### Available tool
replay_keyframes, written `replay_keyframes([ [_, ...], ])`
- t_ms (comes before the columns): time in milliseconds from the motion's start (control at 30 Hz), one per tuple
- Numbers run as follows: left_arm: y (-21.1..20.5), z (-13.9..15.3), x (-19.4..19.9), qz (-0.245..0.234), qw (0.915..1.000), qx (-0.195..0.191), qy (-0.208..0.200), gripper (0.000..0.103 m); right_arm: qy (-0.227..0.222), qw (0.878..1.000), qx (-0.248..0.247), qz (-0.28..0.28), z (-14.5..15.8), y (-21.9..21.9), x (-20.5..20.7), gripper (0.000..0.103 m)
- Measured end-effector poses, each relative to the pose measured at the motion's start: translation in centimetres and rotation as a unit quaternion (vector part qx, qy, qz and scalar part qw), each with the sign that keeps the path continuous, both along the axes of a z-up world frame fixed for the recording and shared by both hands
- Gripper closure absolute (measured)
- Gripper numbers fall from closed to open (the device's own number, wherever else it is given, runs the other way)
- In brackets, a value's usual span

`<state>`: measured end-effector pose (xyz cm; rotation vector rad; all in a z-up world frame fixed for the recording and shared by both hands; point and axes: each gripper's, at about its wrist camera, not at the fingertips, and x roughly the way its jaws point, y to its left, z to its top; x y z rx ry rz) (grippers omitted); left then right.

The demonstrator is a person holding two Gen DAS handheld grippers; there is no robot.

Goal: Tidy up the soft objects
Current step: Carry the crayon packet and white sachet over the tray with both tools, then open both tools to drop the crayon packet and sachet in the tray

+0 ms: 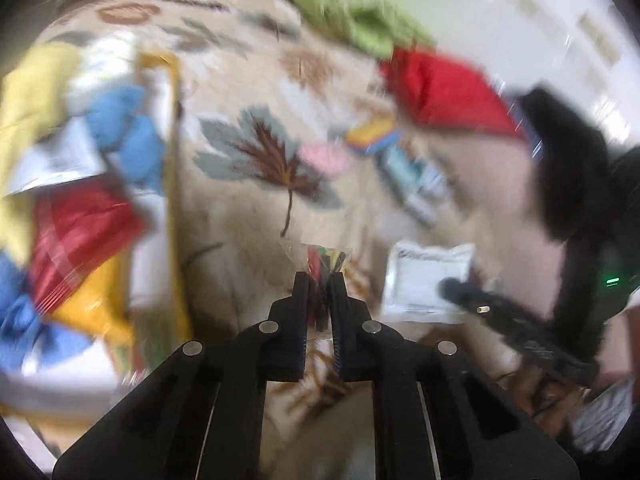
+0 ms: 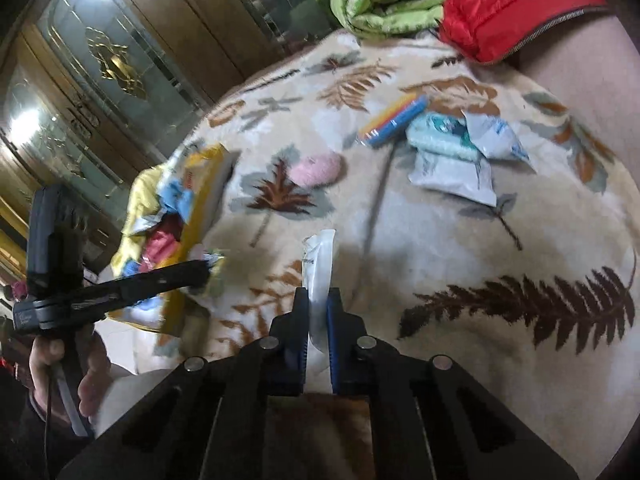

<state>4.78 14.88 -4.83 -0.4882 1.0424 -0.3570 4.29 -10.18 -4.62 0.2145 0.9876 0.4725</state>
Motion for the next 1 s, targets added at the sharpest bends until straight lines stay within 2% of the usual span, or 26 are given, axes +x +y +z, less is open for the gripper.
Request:
replay_keyframes([
  [133, 4.2, 2.6, -4.4, 0.075, 0.9963, -0.013, -0.039, 0.094, -0.006, 0.999, 0.035, 0.021, 2.1, 1.2, -0.1, 0.097],
  [167, 5.8, 3.0, -5.7, 0.1, 0.9941, -0.006, -0.043, 0.094, -0.008, 0.998, 0.042, 0.034, 2.8, 1.9, -0.2, 0.097],
  [300, 9.7, 2.7, -7.5, 0.153, 0.9877, 0.006, -0.033, 0.094, -0.012, 0.992, 0.055, 0.114, 5.5, 6.6, 0.1, 0.097],
  [367, 10.7, 2.2, -7.6, 0.168, 0.985, 0.032, -0.022, 0.094, -0.007, 0.984, 0.041, 0.172, 5.9, 10.2, 1.1, 0.097],
  [433, 11.9, 1.7, -7.2, 0.172, 0.9844, 0.034, -0.017, 0.094, -0.015, 0.98, 0.009, 0.199, 5.8, 12.8, 1.8, 0.097],
  [533, 13.0, 1.0, -6.2, 0.177, 0.9834, 0.037, -0.017, 0.094, 0.023, 0.965, -0.007, 0.261, 4.6, 17.6, 4.0, 0.097],
  [700, 13.7, -1.0, -5.6, 0.177, 0.9835, 0.034, -0.01, 0.094, 0.077, 0.938, -0.017, 0.336, 2.2, 22.8, 5.2, 0.096],
  [767, 13.7, -1.0, -5.5, 0.175, 0.9843, 0.024, -0.013, 0.094, 0.088, 0.936, -0.028, 0.341, 1.6, 23.7, 5.3, 0.096],
  [867, 13.6, -1.9, -5.0, 0.172, 0.9844, 0.036, 0.01, 0.094, 0.107, 0.926, -0.046, 0.36, 0.3, 25.2, 5.2, 0.095],
  [967, 13.8, -2.4, -4.7, 0.175, 0.9835, 0.039, 0.023, 0.094, 0.118, 0.917, -0.097, 0.369, -1.0, 26.4, 4.7, 0.089],
  [1000, 13.8, -2.6, -4.6, 0.175, 0.9836, 0.036, 0.028, 0.089, 0.124, 0.915, -0.108, 0.369, -1.4, 26.5, 4.7, 0.087],
])
